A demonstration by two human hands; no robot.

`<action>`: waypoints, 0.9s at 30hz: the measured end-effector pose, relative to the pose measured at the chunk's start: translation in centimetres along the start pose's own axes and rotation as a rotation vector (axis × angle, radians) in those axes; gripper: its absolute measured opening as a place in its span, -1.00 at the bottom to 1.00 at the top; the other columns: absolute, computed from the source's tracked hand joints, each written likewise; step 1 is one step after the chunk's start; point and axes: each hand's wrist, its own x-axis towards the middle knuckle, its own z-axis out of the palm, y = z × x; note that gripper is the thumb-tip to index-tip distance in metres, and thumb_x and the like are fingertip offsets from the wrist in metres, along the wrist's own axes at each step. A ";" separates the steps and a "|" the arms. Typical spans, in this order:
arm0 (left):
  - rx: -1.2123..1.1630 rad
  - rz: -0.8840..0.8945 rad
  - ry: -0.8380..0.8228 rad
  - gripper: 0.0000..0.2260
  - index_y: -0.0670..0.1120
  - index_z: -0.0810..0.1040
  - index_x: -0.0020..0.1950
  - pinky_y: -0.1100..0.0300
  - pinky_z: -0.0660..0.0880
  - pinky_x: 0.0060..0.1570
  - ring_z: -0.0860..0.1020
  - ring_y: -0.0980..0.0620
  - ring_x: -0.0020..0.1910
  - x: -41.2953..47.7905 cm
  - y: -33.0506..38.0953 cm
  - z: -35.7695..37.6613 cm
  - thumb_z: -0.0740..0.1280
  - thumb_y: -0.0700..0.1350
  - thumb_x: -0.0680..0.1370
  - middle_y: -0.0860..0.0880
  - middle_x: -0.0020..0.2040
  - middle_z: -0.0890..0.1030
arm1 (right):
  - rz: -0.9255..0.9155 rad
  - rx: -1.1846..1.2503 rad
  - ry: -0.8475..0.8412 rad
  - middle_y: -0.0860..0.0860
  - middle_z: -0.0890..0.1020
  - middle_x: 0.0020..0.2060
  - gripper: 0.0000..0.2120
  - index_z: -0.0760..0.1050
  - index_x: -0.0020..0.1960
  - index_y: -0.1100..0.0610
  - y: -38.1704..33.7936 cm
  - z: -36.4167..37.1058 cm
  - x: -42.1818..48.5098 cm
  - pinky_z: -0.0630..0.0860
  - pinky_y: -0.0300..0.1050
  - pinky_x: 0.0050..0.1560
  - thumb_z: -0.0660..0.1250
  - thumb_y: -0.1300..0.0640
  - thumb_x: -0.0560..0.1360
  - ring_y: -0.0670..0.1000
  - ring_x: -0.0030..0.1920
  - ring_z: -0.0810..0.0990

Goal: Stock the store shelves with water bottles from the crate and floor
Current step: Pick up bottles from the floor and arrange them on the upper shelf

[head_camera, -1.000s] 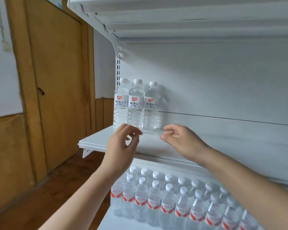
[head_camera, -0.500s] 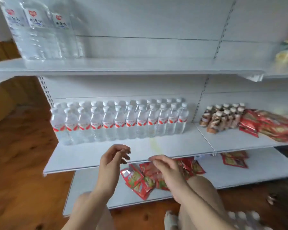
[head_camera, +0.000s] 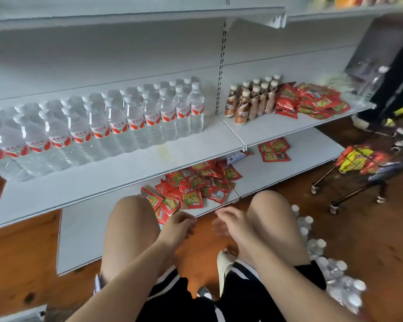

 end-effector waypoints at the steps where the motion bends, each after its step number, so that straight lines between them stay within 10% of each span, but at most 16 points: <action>1: 0.024 0.014 -0.016 -0.90 -0.21 0.60 -0.05 0.18 0.45 -0.30 0.53 0.01 -0.35 0.1 0.1 0.8 0.30 -0.32 0.58 -0.12 -0.26 0.58 | 0.001 0.017 0.026 0.14 0.71 -0.17 -0.91 0.58 0.06 0.14 0.2 -0.5 -0.3 0.65 -0.05 -0.21 0.30 0.19 0.63 0.09 -0.25 0.71; 27: 0.439 0.214 -0.865 -0.89 -0.22 0.60 0.01 0.22 0.48 -0.33 0.57 0.01 -0.27 0.0 1.4 21.9 0.27 -0.32 0.61 -0.19 -0.13 0.65 | 0.163 0.218 0.803 0.08 0.67 -0.22 -0.90 0.54 0.06 0.10 11.5 -12.9 -13.5 0.55 -0.13 -0.26 0.26 0.23 0.64 -0.02 -0.31 0.63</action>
